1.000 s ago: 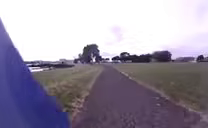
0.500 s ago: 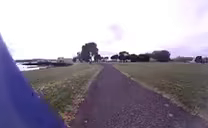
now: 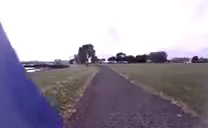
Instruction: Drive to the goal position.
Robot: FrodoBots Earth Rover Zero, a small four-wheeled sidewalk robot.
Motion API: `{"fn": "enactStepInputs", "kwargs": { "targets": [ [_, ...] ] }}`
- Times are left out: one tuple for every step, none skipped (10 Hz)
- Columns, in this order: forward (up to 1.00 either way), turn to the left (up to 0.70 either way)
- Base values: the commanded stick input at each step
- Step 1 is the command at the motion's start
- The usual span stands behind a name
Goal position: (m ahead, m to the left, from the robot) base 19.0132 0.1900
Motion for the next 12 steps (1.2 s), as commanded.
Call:
{"fn": "enactStepInputs", "kwargs": {
  "targets": [
    [0.7, 0.0],
    [0.7, 0.0],
    [0.7, 0.0],
    [0.7, 0.0],
    [0.7, 0.0],
    [0.7, 0.0],
    [0.7, 0.0],
    [0.7, 0.0],
    [0.7, 0.0],
    [0.7, 0.0],
    [0.7, 0.0],
    [0.7, 0.0]
  ]
}}
